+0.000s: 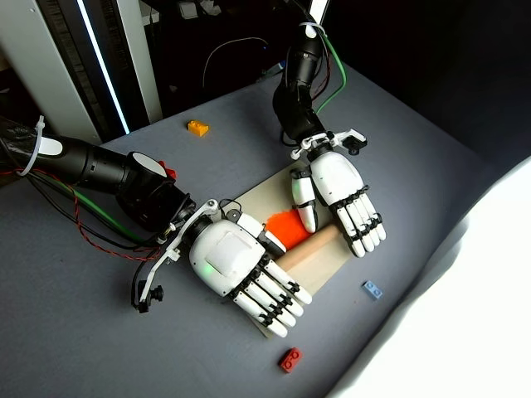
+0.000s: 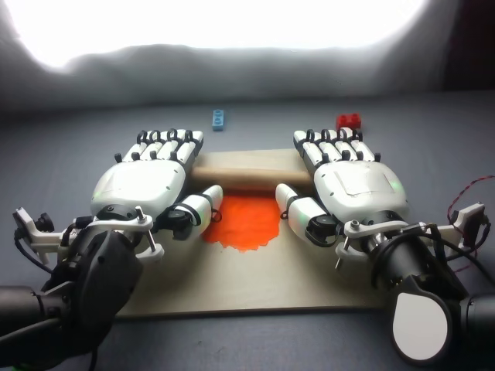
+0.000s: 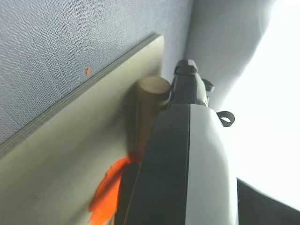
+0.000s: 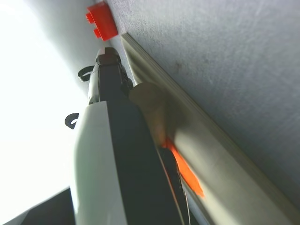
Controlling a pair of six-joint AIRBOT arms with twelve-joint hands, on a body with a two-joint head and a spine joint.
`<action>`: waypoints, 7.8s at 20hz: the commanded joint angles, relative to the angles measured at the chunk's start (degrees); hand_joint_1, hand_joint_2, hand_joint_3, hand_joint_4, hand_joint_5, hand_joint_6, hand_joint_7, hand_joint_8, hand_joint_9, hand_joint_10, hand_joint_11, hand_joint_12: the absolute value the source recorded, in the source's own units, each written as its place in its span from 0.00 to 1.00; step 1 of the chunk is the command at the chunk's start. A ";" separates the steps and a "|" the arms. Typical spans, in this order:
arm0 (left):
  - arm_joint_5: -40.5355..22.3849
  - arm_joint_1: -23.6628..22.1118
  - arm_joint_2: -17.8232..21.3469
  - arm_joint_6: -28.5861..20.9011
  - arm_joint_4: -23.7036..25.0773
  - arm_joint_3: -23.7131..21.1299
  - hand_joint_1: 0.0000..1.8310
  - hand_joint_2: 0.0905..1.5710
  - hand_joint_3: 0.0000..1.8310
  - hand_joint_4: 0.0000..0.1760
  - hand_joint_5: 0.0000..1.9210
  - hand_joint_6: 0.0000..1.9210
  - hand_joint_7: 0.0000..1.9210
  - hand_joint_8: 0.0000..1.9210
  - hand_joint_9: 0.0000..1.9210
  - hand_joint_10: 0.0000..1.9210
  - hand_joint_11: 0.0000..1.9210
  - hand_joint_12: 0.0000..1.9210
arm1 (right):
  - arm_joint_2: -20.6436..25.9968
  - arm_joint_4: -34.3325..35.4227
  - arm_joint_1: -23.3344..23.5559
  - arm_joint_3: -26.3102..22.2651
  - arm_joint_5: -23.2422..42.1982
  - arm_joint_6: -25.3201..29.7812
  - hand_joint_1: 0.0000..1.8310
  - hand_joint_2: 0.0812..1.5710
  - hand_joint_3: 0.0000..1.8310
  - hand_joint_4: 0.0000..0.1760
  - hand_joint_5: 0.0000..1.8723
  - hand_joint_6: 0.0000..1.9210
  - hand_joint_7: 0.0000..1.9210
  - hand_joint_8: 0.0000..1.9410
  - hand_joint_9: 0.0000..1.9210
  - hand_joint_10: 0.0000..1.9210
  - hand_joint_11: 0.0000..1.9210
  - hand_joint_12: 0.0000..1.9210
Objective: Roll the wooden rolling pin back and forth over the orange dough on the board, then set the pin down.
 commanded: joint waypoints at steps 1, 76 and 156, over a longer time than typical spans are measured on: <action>-5.40 -0.53 0.13 -0.39 2.43 0.28 0.00 0.99 0.00 0.00 0.00 0.00 0.00 0.00 0.00 0.00 0.00 0.00 | 0.25 -3.55 0.79 0.35 -4.82 0.46 0.00 0.96 0.00 0.00 0.04 0.00 0.05 0.00 0.03 0.00 0.00 0.00; 3.74 -1.89 5.97 2.50 1.28 -8.01 0.00 0.99 0.00 0.00 0.11 0.00 0.12 0.00 0.11 0.00 0.00 0.14 | 3.91 -6.16 -1.43 -9.24 -6.99 -0.26 0.00 0.97 0.00 0.00 0.22 0.01 0.23 0.00 0.21 0.01 0.00 0.55; -1.14 7.82 16.42 -13.01 5.32 -23.08 0.00 0.99 0.00 0.00 0.11 0.00 0.12 0.00 0.11 0.00 0.00 0.19 | 9.72 -16.89 -7.92 -17.91 -11.30 -1.03 0.00 0.96 0.00 0.00 0.22 0.01 0.22 0.00 0.21 0.00 0.00 0.52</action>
